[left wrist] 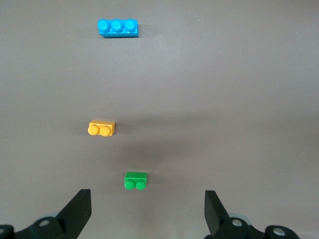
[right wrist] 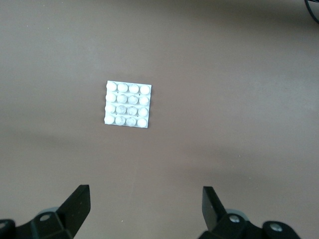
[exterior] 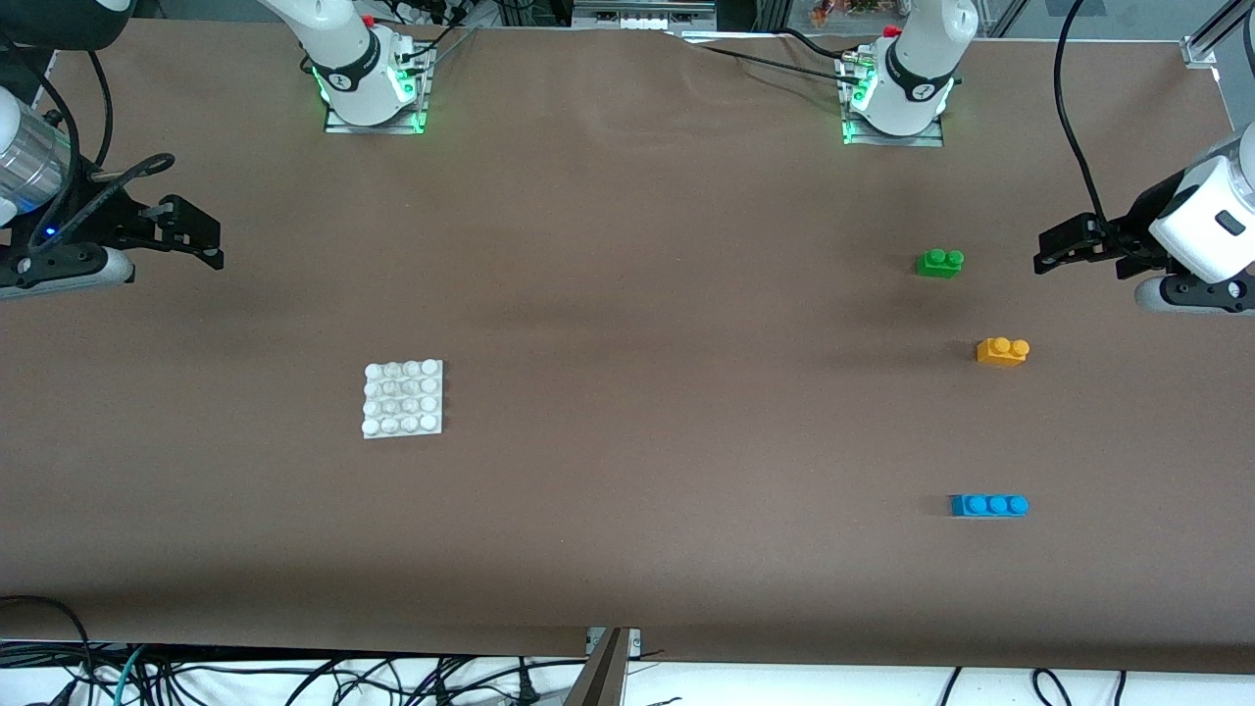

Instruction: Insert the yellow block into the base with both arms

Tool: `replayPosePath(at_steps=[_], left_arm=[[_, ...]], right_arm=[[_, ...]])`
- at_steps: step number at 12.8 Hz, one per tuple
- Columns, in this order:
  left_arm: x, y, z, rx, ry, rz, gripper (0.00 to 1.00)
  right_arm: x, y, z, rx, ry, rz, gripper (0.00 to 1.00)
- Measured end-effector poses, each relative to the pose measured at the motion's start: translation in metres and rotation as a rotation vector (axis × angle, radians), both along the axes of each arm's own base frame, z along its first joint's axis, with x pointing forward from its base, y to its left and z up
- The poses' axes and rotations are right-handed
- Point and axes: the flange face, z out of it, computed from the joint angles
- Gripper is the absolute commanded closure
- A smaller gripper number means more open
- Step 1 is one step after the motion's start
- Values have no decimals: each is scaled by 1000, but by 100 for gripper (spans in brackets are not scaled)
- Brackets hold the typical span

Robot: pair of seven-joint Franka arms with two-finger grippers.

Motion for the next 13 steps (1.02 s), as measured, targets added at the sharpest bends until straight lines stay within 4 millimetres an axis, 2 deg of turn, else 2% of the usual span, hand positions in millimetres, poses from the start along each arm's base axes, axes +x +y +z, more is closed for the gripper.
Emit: replayPosePath(at_steps=[13], left_arm=[[0,0,0,0,0,0,0]], right_arm=[[-9,4,-4,23,69,-4,1]])
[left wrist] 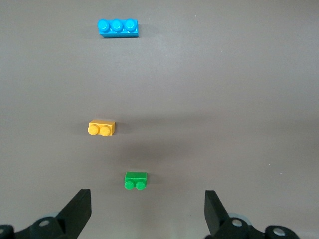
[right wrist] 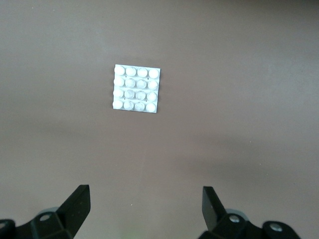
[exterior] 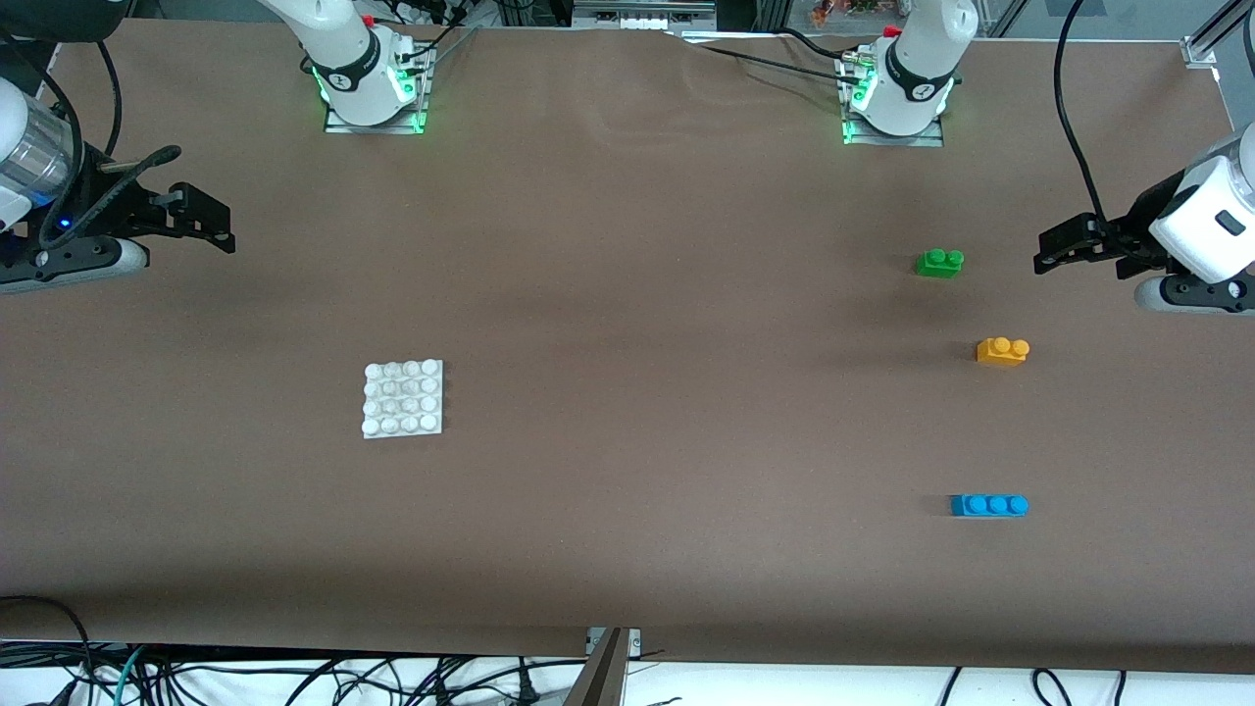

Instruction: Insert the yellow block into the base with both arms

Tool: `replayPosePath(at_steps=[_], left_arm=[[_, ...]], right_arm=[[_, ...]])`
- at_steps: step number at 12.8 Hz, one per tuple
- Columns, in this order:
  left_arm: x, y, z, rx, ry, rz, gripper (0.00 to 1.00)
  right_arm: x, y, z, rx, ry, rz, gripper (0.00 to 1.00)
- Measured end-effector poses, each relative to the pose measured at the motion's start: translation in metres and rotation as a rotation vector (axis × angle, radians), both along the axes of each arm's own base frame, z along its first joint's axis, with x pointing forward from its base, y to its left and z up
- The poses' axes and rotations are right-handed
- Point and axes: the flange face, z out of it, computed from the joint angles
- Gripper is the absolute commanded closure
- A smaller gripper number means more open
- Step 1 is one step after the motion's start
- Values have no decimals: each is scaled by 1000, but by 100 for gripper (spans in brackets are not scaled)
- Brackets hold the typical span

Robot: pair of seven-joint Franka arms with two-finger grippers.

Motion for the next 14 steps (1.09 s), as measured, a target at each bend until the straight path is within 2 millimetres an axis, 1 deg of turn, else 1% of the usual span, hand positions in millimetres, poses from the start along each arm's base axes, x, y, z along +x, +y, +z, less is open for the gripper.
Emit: replayPosePath(at_steps=[8,10,11,12,13,14], left_arm=[[0,0,0,0,0,0,0],[0,0,0,0,0,0,0],[0,0,0,0,0,0,0],[0,0,0,0,0,0,0],[0,0,0,0,0,0,0],[0,0,0,0,0,0,0]], right_arm=[[0,2,-1,9,2,2,1],[2,3,-5,14,2,2,1],[5,4,-12,16,1,1,1],[8,4,-24,16,3,0,1],[12,5,-40,16,7,-1,1],[18,6,-60,16,6,-2,1]])
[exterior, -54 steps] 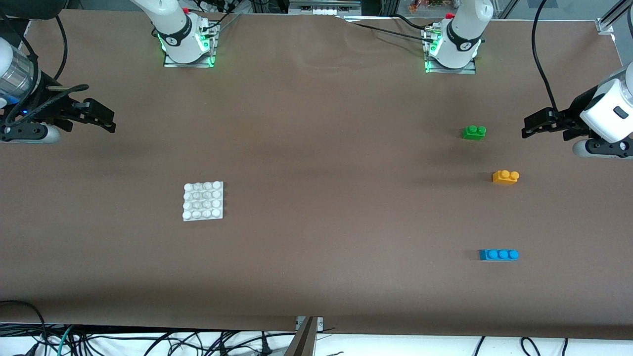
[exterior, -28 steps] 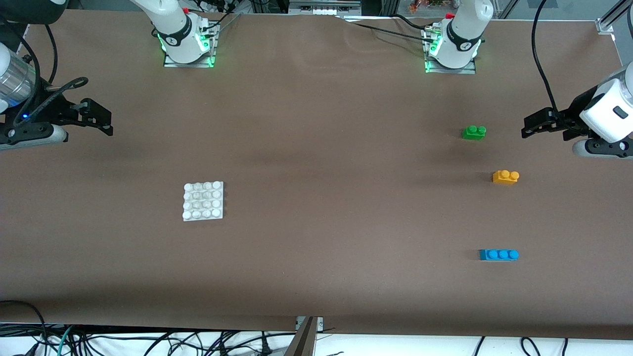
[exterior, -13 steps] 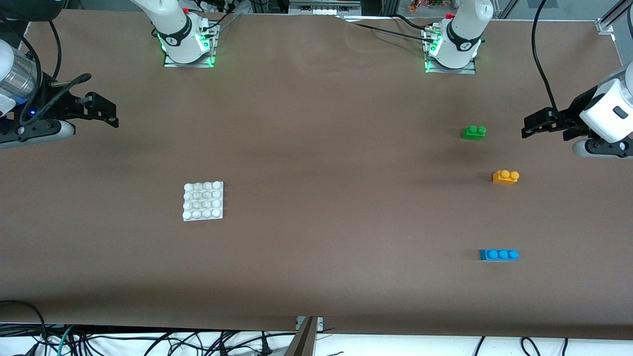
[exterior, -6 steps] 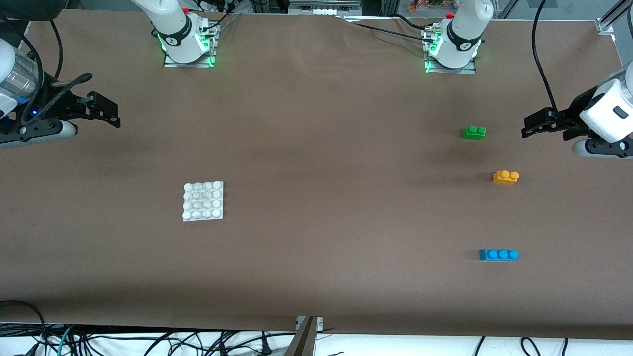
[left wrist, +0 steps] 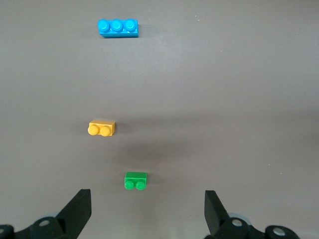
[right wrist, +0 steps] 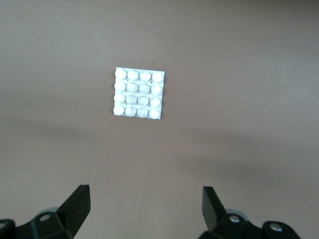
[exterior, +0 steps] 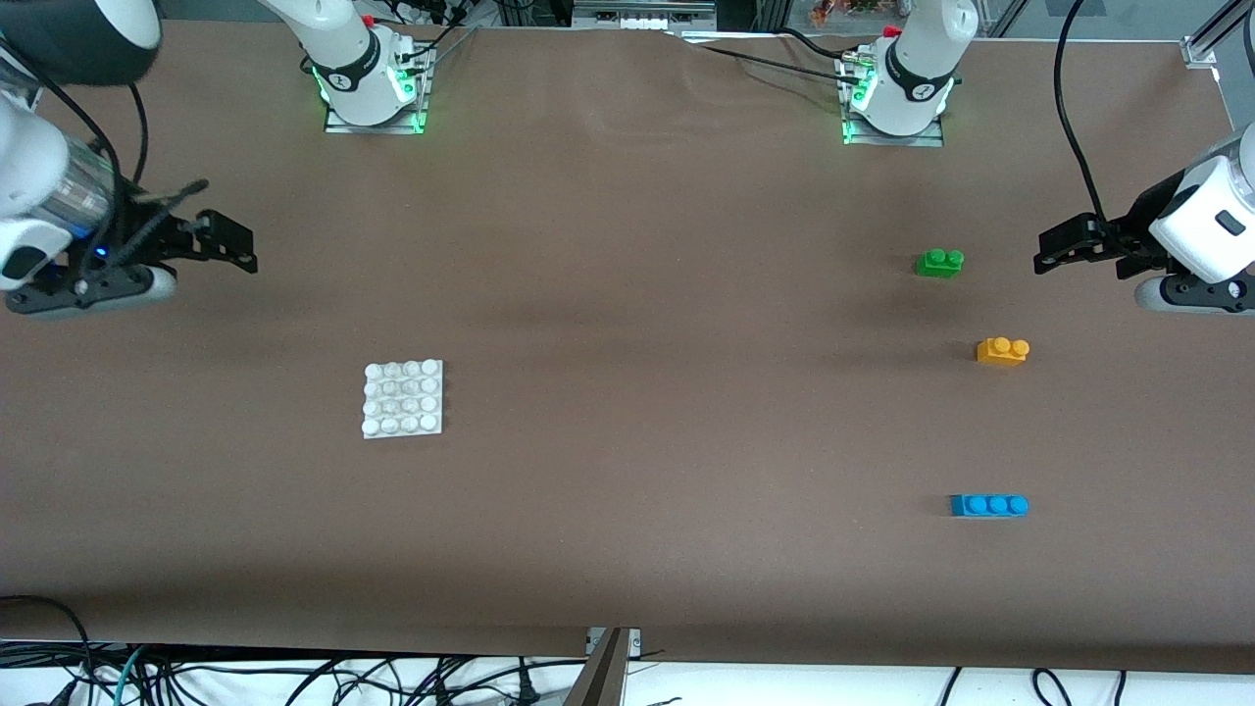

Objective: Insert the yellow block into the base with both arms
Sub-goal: 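Reach the right gripper down to the white base plate's edge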

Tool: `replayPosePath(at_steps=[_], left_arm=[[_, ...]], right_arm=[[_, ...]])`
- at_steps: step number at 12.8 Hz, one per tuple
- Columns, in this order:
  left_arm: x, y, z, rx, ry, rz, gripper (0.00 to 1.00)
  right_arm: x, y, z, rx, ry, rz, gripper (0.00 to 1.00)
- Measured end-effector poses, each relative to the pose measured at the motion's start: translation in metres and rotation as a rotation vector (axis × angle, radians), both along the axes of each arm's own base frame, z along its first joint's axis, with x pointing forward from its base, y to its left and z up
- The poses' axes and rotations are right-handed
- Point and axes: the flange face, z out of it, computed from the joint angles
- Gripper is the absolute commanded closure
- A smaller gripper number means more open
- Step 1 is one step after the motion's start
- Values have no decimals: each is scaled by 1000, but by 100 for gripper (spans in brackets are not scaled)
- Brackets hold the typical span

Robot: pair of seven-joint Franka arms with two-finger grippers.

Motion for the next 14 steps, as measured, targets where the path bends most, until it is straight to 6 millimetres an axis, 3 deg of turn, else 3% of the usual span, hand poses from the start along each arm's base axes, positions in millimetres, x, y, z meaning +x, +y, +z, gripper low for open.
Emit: replayPosePath(at_steps=[4,9,11,14], left_arm=[[0,0,0,0,0,0,0],[0,0,0,0,-1,0,0],[0,0,0,0,-1,0,0],[0,0,0,0,-1,0,0]], right_arm=[[21,3,-118,9,-24,-28,1],[26,7,-253,-1,-70,-112,1],[26,13,-294,-2,-81,-139,1],[25,28,-329,7,-96,-158,2]])
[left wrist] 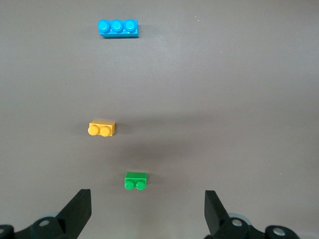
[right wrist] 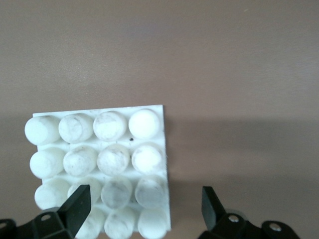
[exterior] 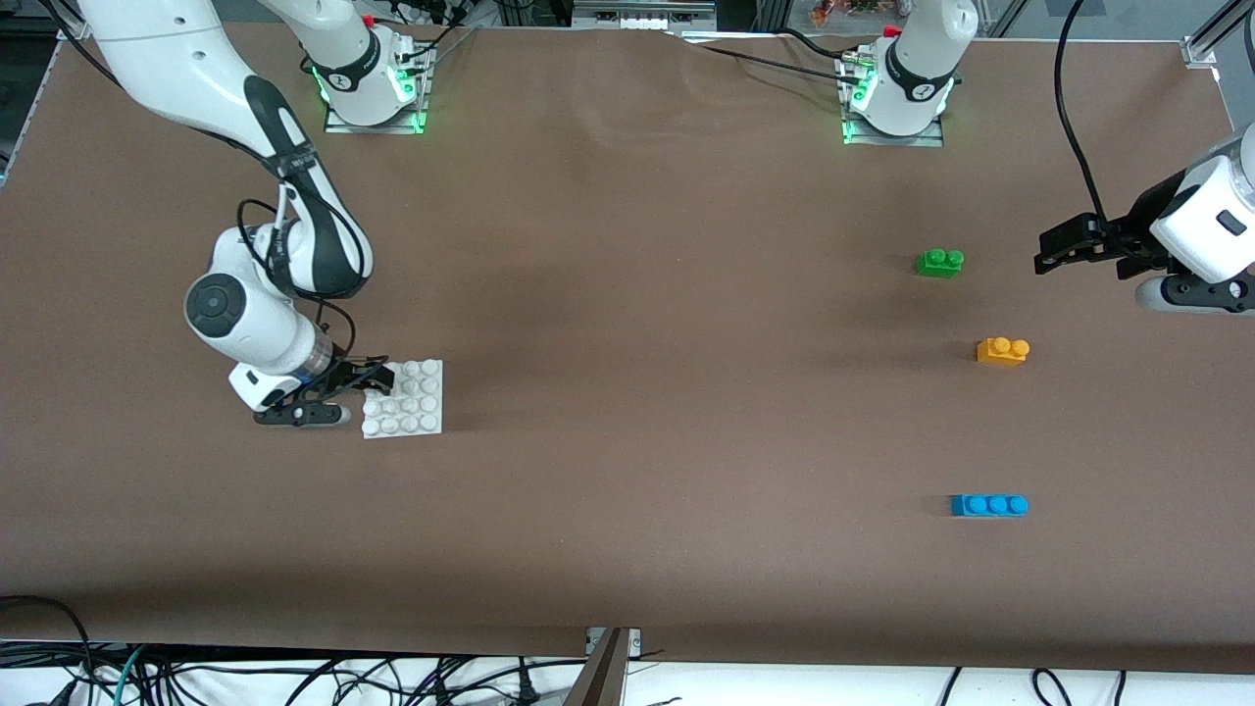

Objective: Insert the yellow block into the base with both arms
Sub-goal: 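Reach the right gripper down to the white base plate's edge, then close the right gripper on the white base plate's edge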

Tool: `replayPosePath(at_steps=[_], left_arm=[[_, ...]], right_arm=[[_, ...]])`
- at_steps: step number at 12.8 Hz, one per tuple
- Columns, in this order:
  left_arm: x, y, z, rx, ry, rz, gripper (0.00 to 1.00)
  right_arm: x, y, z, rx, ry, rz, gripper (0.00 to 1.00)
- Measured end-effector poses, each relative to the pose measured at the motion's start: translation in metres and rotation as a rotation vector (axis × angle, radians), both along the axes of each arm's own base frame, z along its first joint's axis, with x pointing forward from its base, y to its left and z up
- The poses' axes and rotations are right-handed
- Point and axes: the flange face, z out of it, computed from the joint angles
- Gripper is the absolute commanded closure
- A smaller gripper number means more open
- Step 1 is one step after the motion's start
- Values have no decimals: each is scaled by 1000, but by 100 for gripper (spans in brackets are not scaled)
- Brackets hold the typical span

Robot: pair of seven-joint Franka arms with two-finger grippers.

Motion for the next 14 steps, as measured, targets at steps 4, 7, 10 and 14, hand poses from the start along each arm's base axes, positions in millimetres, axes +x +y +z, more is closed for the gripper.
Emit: replayPosePath(at_steps=[4,7,10,14], left_arm=[[0,0,0,0,0,0,0],[0,0,0,0,0,0,0],[0,0,0,0,0,0,0],[0,0,0,0,0,0,0]], right_arm=[[0,1,-11,0,-2,-3,6],[-1,1,-11,0,-1,-3,6],[-1,4,-11,9,-1,-8,6],[-1,13,-19,18,-15,-6,6]])
